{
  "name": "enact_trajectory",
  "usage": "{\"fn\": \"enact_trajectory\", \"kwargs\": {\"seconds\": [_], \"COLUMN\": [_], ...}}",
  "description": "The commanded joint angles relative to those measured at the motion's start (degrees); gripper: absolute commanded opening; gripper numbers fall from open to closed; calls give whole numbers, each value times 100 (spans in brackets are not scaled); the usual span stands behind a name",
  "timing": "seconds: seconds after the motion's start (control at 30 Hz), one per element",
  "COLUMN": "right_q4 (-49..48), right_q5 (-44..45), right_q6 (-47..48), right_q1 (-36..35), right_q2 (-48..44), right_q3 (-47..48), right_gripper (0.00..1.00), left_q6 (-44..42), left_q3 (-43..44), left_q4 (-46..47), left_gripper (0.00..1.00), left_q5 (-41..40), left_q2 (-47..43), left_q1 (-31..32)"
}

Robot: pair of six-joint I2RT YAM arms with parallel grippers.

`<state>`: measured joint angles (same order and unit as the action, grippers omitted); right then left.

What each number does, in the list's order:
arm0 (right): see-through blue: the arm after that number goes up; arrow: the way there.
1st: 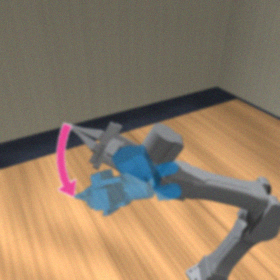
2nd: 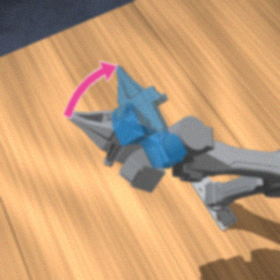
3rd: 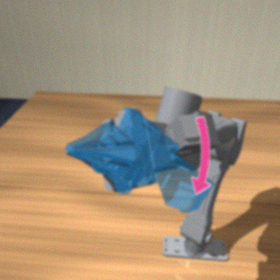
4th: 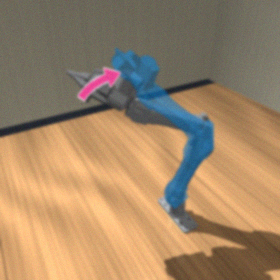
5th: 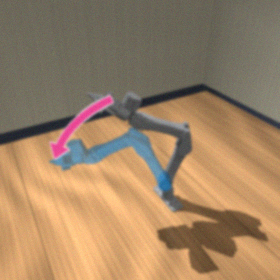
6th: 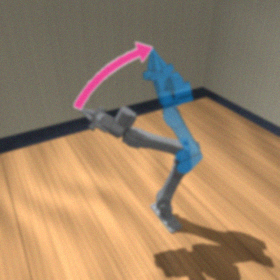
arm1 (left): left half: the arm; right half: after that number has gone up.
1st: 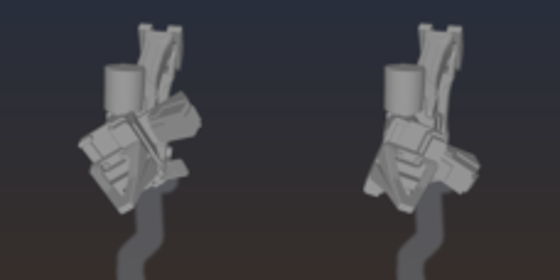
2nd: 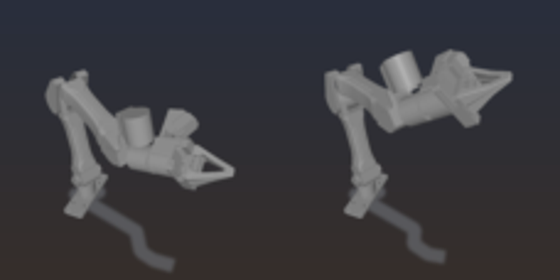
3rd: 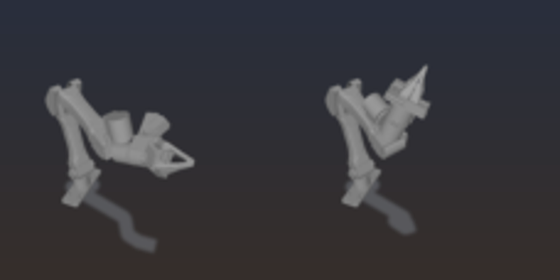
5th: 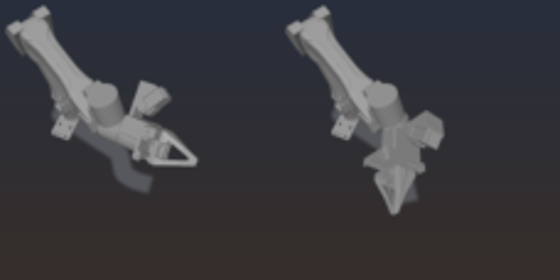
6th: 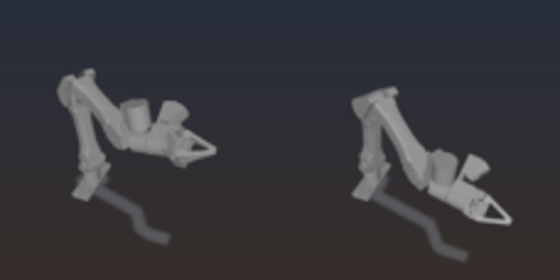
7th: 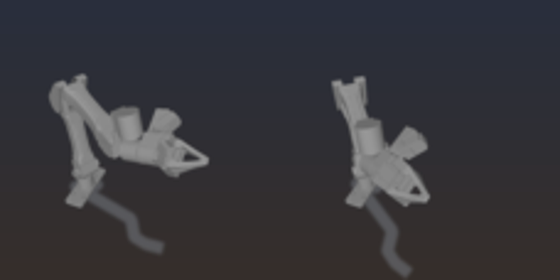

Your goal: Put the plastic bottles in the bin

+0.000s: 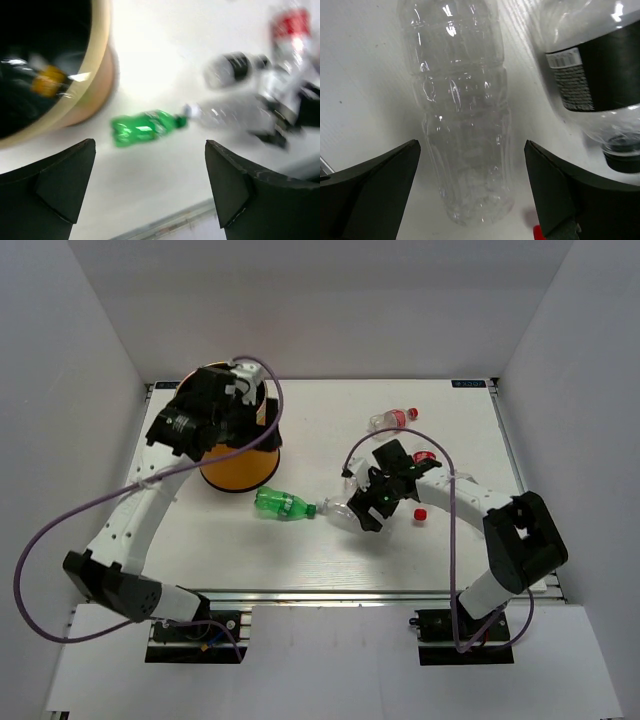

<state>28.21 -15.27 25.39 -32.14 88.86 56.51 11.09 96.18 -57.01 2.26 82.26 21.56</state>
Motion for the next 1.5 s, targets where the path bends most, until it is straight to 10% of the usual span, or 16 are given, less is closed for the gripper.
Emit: {"fn": "enact_trajectory", "kwargs": {"seconds": [0.0,0.23,0.5,0.7,0.93,1.23,1.47], "right_q4": [-368,-711,358,2153,1812,-830,-4215], "right_q5": [269,577,-527,-1347,-1276,-1330,-1567], "right_q6": [-200,-236,316,1002,286,-1008,-1896], "right_q1": [-204,-460,-433,-381,-398,-889,-1233], "right_q2": [254,448,-137,-641,-100,1826,2802], "right_q3": [-96,-386,-132,1519,4278,7029,6793], "right_gripper": [90,73,2,0,0,0,0], "left_q6": [-301,987,3292,3663,3497,3496,3742], "left_q3": [-624,-1495,-3798,-4476,-4879,-5373,-5636], "left_q4": [-82,-740,224,551,402,208,321], "left_gripper": [100,100,100,100,100,100,100], "left_q5": [1083,601,-244,-174,10,126,195], "left_q2": [-612,-1238,-2521,-3145,-3610,-3998,-4191], "left_q1": [348,629,683,683,683,683,683]}}
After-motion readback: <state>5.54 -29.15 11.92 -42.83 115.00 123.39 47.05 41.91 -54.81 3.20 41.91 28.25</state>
